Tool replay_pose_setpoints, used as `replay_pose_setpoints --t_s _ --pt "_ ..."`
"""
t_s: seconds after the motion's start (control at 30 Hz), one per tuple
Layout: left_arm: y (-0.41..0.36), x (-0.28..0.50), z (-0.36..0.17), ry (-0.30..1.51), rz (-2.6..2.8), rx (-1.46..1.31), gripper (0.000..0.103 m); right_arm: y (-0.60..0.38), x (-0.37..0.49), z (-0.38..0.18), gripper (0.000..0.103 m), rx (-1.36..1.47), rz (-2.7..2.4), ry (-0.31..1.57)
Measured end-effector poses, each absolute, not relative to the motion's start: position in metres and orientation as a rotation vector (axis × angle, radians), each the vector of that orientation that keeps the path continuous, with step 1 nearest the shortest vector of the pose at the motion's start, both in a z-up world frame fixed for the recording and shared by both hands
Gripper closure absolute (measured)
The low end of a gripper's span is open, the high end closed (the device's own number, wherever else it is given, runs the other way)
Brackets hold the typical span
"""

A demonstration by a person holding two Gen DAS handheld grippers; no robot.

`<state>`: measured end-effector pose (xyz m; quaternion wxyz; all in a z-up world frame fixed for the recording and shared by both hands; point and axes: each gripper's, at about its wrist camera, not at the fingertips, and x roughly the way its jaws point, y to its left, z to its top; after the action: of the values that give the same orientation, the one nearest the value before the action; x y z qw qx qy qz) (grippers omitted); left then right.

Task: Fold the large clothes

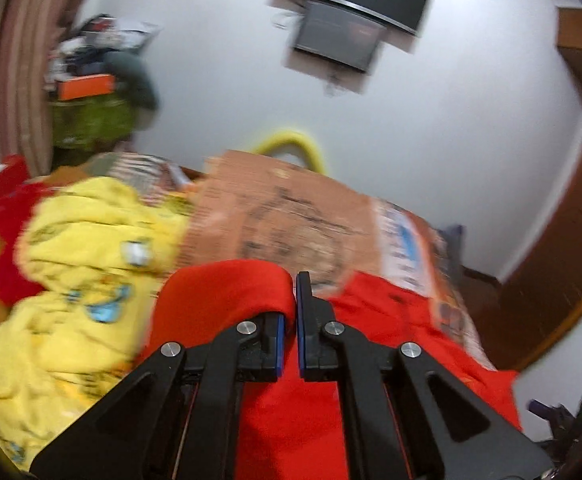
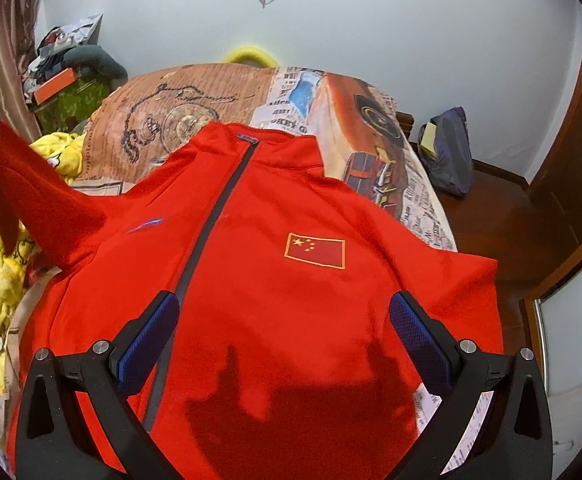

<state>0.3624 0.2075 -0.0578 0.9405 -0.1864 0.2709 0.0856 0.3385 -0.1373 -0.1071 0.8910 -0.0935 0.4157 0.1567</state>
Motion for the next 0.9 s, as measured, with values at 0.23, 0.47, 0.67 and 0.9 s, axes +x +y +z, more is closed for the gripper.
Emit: replay_pose_setpoints --t_s 0.23,0.47,0.67,0.9 --pt "0.106 0.404 -0.087 0.653 -0.027 -0.266 0.099 -0.156 0.343 -0.111 0.0 -0.177 0.297 0.868" --pt "0.036 0.414 -0.151 0.821 -0.196 -0.155 0.099 -0.172 0.345 -0.12 0.0 -0.176 0.284 0.883" --pt "0.008 0.423 -0.206 1.011 -0.276 -0.174 0.099 -0.176 0.341 -0.124 0.0 -0.191 0.277 0.896" --pt "0.018 0.399 -0.207 1.027 -0.276 -0.18 0.066 -0.165 0.334 -0.113 0.0 -0.23 0.297 0.873"
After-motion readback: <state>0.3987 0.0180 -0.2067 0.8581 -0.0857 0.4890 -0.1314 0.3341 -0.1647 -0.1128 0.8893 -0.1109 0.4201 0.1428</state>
